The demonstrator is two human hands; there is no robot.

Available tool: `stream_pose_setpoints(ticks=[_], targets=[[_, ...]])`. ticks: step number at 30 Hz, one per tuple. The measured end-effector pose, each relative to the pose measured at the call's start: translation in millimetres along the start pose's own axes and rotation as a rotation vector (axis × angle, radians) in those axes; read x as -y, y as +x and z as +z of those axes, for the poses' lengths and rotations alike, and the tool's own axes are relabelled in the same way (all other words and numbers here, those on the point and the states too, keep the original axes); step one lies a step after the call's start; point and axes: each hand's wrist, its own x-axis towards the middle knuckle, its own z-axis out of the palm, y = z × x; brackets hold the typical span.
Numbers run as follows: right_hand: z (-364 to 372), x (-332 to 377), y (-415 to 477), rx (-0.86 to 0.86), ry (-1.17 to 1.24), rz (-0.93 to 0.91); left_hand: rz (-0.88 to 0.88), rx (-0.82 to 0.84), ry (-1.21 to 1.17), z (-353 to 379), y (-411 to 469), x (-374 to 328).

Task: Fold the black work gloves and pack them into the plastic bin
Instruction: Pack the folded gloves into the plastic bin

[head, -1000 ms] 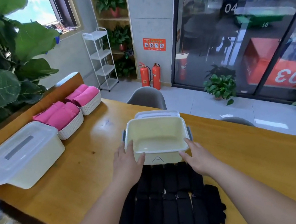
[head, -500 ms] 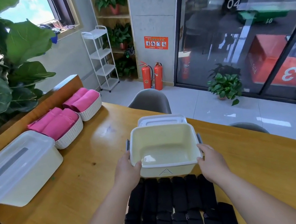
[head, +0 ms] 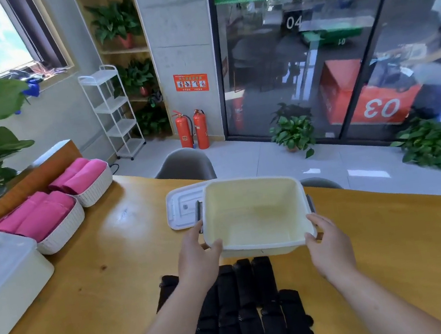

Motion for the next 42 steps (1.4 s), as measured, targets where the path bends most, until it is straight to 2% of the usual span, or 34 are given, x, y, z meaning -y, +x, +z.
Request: stream_pose_setpoints(ticks=[10,16,28,32,34,37,39,42], targets=[[-131,-123,-45,-0.232,0.028,0.167,0.097,0.212,0.026,134,-85,-47],[-179,-169,-84,-0.298,-0.009,0.259,0.105,0.301,0.032,181,-139,-55],[-186,-198,-122,-0.309,-0.007,0.278,0.072,0.352,0.056,197,-183,-37],[-173,-197,-121,-0.379,-0.161,0.274,0.127,0.385,0.031,191,-181,-32],[-166,-186,-121,-0.426,-0.195,0.202,0.139,0.366,0.004,183,-178,-26],[-150,-157,-123,-0.432,-0.233,-0.086,0.138,0.300,-0.010,167,-172,-13],[-134,-135,-127,-0.331,-0.177,-0.241,0.116,0.265,0.017,155,-167,0],[-103,-107,-134,-0.078,-0.089,-0.365,0.038,0.249,0.062,137,-157,27]])
